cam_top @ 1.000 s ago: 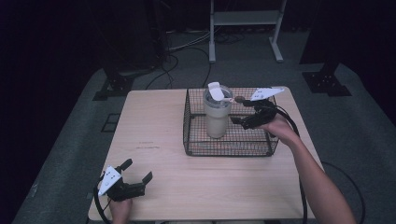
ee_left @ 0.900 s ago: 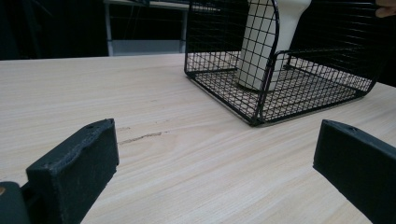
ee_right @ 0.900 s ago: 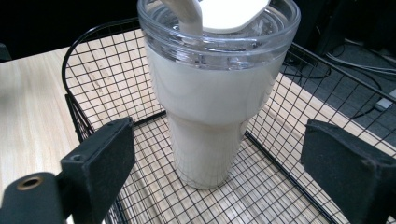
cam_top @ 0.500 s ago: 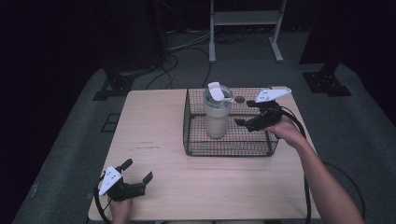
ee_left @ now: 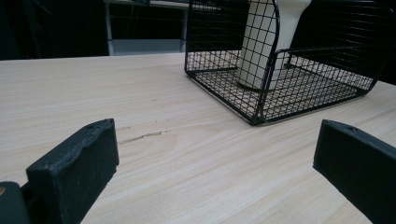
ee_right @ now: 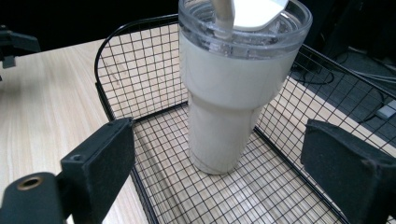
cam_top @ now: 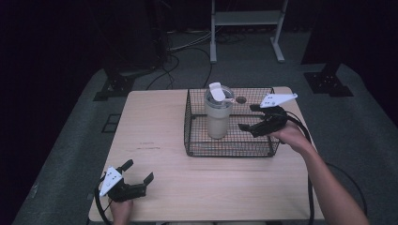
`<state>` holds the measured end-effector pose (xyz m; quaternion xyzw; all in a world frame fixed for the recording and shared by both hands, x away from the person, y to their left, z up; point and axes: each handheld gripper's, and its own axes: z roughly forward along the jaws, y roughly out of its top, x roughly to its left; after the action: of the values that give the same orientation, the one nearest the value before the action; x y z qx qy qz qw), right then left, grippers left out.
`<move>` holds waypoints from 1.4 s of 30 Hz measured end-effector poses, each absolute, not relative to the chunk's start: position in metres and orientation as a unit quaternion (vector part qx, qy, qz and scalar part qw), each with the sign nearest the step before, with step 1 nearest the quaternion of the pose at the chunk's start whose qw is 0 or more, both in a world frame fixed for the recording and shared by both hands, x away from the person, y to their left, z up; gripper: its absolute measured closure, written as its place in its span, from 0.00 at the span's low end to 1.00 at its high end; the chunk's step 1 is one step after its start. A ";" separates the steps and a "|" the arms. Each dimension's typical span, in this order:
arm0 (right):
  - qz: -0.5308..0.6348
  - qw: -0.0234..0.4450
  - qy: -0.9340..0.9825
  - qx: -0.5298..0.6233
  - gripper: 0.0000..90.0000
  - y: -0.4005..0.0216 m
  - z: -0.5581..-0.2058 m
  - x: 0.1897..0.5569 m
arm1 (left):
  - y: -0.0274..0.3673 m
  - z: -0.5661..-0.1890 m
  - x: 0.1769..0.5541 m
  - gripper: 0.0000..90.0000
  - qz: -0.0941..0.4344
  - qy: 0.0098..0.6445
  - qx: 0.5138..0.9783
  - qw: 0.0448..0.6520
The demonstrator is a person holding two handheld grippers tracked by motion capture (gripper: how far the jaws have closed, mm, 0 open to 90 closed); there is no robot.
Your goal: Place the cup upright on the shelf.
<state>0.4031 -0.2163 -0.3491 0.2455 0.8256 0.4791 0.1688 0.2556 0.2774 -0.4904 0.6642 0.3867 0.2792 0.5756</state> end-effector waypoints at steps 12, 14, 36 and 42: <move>0.478 0.163 0.828 0.244 0.11 -0.222 -0.356 0.393 | 0.277 -0.490 0.256 0.00 0.280 0.386 0.665 0.575; 0.478 0.163 0.828 0.242 0.11 -0.222 -0.356 0.391 | 0.277 -0.490 0.256 0.00 0.280 0.386 0.665 0.574; 0.491 0.154 0.825 0.234 0.11 -0.234 -0.371 0.362 | 0.276 -0.491 0.256 0.00 0.280 0.388 0.664 0.575; 0.493 0.146 0.826 0.230 0.11 -0.236 -0.377 0.355 | 0.277 -0.490 0.256 0.00 0.281 0.387 0.666 0.572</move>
<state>0.3546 -0.2358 -0.3770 0.2299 0.8261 0.4934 0.1456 0.2558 0.2766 -0.4904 0.6659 0.3873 0.2815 0.5721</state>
